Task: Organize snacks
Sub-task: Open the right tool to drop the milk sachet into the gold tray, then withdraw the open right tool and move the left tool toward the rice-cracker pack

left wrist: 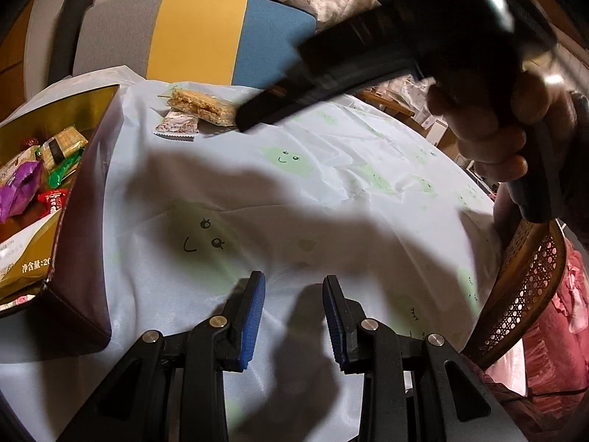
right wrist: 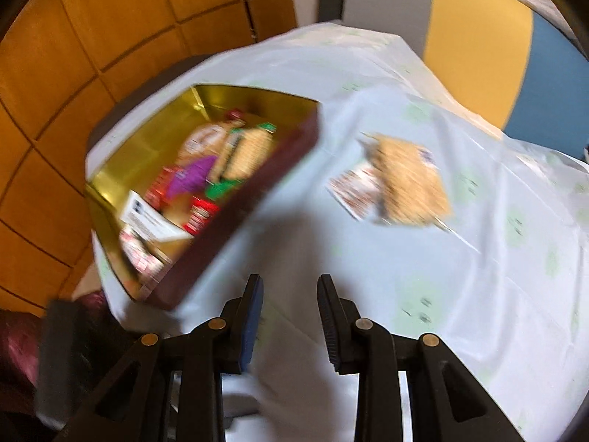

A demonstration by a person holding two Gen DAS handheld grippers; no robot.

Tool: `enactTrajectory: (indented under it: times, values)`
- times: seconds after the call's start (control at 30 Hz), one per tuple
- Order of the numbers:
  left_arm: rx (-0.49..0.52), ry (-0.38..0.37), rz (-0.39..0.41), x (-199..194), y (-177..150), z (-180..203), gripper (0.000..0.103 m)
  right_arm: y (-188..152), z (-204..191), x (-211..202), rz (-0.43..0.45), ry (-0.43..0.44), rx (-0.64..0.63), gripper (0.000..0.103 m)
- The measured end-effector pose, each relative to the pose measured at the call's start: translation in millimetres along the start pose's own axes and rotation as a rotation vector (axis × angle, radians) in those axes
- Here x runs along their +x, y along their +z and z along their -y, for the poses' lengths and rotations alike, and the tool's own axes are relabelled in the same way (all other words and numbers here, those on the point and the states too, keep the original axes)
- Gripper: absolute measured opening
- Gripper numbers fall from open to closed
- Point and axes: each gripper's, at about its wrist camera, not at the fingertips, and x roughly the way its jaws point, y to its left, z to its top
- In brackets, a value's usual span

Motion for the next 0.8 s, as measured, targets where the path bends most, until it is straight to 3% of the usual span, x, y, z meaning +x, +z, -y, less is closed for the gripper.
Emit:
enactTrajectory:
  times: [0.33,0.47,0.53,0.8]
  values:
    - [0.023,0.034,-0.014,1.5,1.1,4.3,0.033,-41.7,90.0,0.5,-0.066,-0.352,0.018,0.031]
    - [0.037,0.057,-0.025,3.2,2.8,8.0,0.033,-60.7,135.6,1.2,-0.038,-0.375,0.179,0.031]
    - [0.041,0.069,-0.029,3.9,3.1,9.8,0.033,-60.3,145.5,1.6,-0.055,-0.427,0.186,0.031]
    - [0.045,0.118,-0.052,5.6,5.0,16.4,0.034,-54.2,146.5,11.9,-0.088,-0.431,0.170,0.031]
